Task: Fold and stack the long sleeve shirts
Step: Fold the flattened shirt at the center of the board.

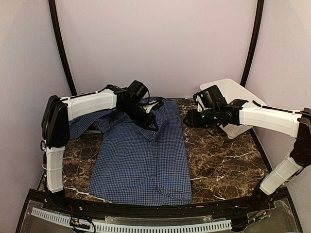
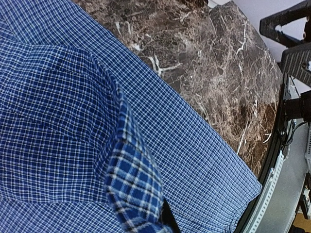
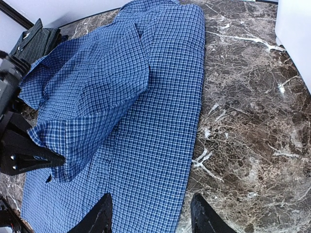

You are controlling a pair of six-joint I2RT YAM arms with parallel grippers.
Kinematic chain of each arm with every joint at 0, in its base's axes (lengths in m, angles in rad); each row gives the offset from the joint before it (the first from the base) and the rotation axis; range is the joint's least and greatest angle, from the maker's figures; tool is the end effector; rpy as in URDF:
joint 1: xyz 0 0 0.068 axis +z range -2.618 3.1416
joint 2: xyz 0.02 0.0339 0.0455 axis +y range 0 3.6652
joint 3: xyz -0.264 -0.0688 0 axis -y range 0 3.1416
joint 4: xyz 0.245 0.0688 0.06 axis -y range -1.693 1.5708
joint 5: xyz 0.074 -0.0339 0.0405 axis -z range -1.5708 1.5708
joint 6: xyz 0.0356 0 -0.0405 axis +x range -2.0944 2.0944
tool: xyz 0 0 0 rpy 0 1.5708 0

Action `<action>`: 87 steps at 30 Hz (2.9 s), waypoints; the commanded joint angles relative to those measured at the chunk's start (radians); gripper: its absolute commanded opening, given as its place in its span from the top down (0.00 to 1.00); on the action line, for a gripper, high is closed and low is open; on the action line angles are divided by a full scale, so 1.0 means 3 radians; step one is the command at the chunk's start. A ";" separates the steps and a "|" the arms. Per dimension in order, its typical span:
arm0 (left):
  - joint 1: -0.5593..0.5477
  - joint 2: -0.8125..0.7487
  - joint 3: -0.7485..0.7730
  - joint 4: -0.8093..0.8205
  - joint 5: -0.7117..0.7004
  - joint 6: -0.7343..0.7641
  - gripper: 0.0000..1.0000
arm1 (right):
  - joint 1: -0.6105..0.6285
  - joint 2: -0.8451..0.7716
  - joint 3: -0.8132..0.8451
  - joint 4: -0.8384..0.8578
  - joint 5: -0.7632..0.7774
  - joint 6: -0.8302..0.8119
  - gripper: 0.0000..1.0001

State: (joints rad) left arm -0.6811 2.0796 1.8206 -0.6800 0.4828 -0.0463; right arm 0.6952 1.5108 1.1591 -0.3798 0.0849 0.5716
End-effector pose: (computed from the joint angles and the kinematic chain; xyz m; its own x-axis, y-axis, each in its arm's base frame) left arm 0.3494 -0.3044 0.2541 -0.6619 0.4837 -0.5726 0.7408 0.5384 -0.4016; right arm 0.2602 0.2131 0.2758 -0.7505 0.0759 -0.6565 -0.2185 0.9090 0.3549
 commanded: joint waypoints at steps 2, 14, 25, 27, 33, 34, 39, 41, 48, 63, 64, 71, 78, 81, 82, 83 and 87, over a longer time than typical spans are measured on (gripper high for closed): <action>-0.0173 0.0073 -0.0038 -0.0113 0.0074 0.0093 0.96 | -0.0012 0.0011 -0.0073 0.0150 0.0026 -0.0021 0.49; -0.0470 0.0238 -0.0015 -0.0048 -0.0015 -0.0017 0.96 | -0.0014 -0.0024 -0.0160 0.0176 0.0004 -0.0008 0.49; -0.0629 0.0280 -0.0074 -0.0059 -0.0006 -0.0015 0.96 | -0.0012 -0.0038 -0.0216 0.0176 -0.0016 -0.0013 0.49; -0.0651 0.0285 -0.0075 -0.0034 0.0015 -0.0026 0.96 | -0.0015 -0.0038 -0.0227 0.0188 -0.0029 -0.0003 0.49; -0.0702 0.0322 -0.0107 -0.0017 0.0057 -0.0030 0.90 | -0.0011 -0.0051 -0.0254 0.0178 -0.0035 0.0006 0.48; -0.0711 0.0323 -0.0117 -0.0031 0.0050 -0.0007 0.87 | -0.0011 -0.0051 -0.0259 0.0174 -0.0033 0.0004 0.49; -0.0753 0.0319 -0.0124 -0.0171 0.0046 0.0109 0.84 | -0.0014 -0.0039 -0.0264 0.0153 -0.0029 -0.0015 0.48; -0.0777 0.0323 -0.0134 -0.0202 0.0051 0.0130 0.87 | -0.0012 -0.0026 -0.0261 0.0143 -0.0017 -0.0025 0.48; -0.0824 0.0324 -0.0114 -0.0313 0.0141 0.0268 0.94 | -0.0013 -0.0017 -0.0265 0.0125 0.0000 -0.0041 0.48; -0.0874 0.0225 -0.0110 -0.0154 0.0353 0.0177 0.44 | -0.0013 -0.0017 -0.0327 0.0100 0.0033 -0.0065 0.48; -0.0878 0.0175 -0.0142 -0.0055 0.0382 0.0114 0.43 | -0.0012 -0.0022 -0.0345 0.0096 0.0028 -0.0067 0.48; -0.0686 0.0002 -0.0271 0.0369 0.0194 -0.0410 0.44 | -0.0014 0.0028 -0.0414 0.0206 -0.0147 -0.0059 0.49; -0.0181 -0.0058 -0.0441 0.1032 -0.0294 -0.1130 0.48 | -0.0011 0.0219 -0.0253 0.0334 -0.0308 -0.0066 0.51; -0.0038 0.0044 -0.0427 0.1262 -0.0459 -0.1334 0.50 | -0.0015 0.0343 -0.0153 0.0383 -0.0421 -0.0081 0.52; 0.0033 0.0079 -0.0381 0.1291 -0.0523 -0.1357 0.51 | -0.0012 0.0383 -0.0125 0.0394 -0.0445 -0.0088 0.53; 0.0090 0.0150 -0.0327 0.1341 -0.0555 -0.1399 0.52 | -0.0012 0.0434 -0.0090 0.0405 -0.0470 -0.0097 0.53; 0.0221 0.0401 -0.0151 0.1428 -0.0579 -0.1450 0.56 | -0.0009 0.0565 0.0025 0.0430 -0.0558 -0.0124 0.55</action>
State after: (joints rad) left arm -0.6319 2.1414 1.7237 -0.3202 0.3508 -0.4252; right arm 0.6952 1.6470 1.1141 -0.3008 -0.0395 0.5526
